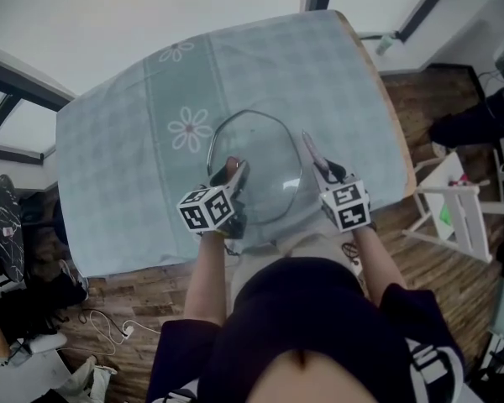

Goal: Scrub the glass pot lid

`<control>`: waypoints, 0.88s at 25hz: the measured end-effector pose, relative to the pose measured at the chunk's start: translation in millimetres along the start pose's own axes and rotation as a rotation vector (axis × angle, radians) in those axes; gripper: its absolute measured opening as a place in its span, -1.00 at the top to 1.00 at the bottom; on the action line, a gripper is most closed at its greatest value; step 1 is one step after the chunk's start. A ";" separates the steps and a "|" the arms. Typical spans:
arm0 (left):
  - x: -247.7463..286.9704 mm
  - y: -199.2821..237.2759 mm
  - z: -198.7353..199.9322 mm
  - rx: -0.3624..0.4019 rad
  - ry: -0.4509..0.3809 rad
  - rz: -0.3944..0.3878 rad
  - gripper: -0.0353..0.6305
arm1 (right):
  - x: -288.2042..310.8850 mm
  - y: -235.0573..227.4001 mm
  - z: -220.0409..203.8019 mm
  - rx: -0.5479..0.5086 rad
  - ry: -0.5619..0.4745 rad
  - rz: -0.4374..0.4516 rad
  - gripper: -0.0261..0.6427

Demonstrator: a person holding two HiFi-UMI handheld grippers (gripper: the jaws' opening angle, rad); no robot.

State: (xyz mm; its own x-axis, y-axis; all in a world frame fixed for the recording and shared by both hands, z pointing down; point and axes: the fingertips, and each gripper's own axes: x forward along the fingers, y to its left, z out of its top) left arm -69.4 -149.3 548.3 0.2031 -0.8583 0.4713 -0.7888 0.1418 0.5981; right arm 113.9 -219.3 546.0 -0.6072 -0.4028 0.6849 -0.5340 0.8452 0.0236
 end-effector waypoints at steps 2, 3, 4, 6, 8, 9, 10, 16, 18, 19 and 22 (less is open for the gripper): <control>-6.2 2.7 3.3 -0.013 -0.012 -0.040 0.41 | -1.3 4.8 -0.6 0.006 0.003 -0.011 0.68; -9.0 3.6 4.8 -0.015 -0.016 -0.060 0.41 | -1.8 6.9 -0.8 0.009 0.006 -0.016 0.68; -11.5 4.4 6.3 -0.016 -0.019 -0.080 0.41 | -2.1 9.0 -0.7 0.013 0.007 -0.021 0.68; -16.2 5.6 8.9 -0.021 -0.024 -0.119 0.41 | -2.8 13.3 0.2 0.020 0.008 -0.030 0.68; -21.4 7.3 10.4 -0.031 -0.030 -0.160 0.41 | -3.6 18.7 1.1 0.028 0.008 -0.038 0.68; -24.3 8.1 11.2 -0.037 -0.034 -0.181 0.41 | -3.9 21.7 1.6 0.032 0.008 -0.042 0.68; -27.2 8.9 12.1 -0.043 -0.037 -0.201 0.41 | -4.2 24.8 2.3 0.035 0.008 -0.046 0.68; -40.7 13.1 17.5 -0.078 -0.052 -0.293 0.41 | -9.5 43.2 7.4 0.049 0.004 -0.070 0.68; -44.3 14.6 19.3 -0.088 -0.055 -0.319 0.41 | -11.4 48.9 8.0 0.056 0.002 -0.076 0.68; -46.0 15.5 20.0 -0.093 -0.056 -0.331 0.41 | -12.2 51.5 8.2 0.060 0.001 -0.079 0.68; -50.8 17.5 22.0 -0.110 -0.061 -0.366 0.41 | -15.1 58.5 9.5 0.072 -0.003 -0.087 0.68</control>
State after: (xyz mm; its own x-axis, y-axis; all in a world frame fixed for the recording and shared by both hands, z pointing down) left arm -106.3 -114.0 520.6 0.4223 -0.8890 0.1767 -0.6029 -0.1300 0.7872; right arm 86.3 -167.2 530.2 -0.5586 -0.4745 0.6803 -0.6256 0.7796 0.0301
